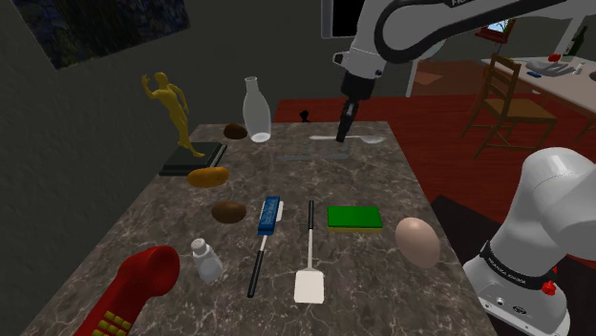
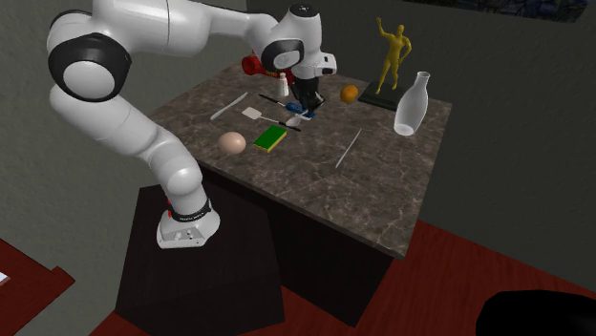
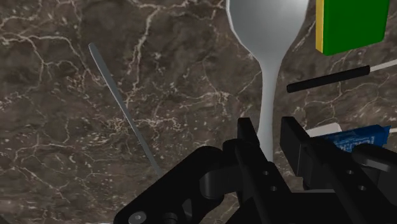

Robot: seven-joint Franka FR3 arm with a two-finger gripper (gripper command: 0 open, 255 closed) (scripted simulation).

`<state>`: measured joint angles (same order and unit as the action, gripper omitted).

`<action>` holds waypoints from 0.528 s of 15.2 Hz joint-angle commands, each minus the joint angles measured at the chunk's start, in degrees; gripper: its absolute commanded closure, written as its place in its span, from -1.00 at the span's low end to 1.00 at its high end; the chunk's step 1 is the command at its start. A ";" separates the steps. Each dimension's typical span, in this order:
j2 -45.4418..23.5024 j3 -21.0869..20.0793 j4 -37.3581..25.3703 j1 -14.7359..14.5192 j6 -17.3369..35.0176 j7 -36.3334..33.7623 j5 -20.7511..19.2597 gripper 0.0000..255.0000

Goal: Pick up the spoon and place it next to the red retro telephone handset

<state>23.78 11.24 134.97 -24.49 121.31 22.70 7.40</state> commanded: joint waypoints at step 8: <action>0.19 -8.91 0.43 -4.12 1.85 -11.77 1.53 1.00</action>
<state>23.93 3.66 135.36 -27.99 122.89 12.77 8.70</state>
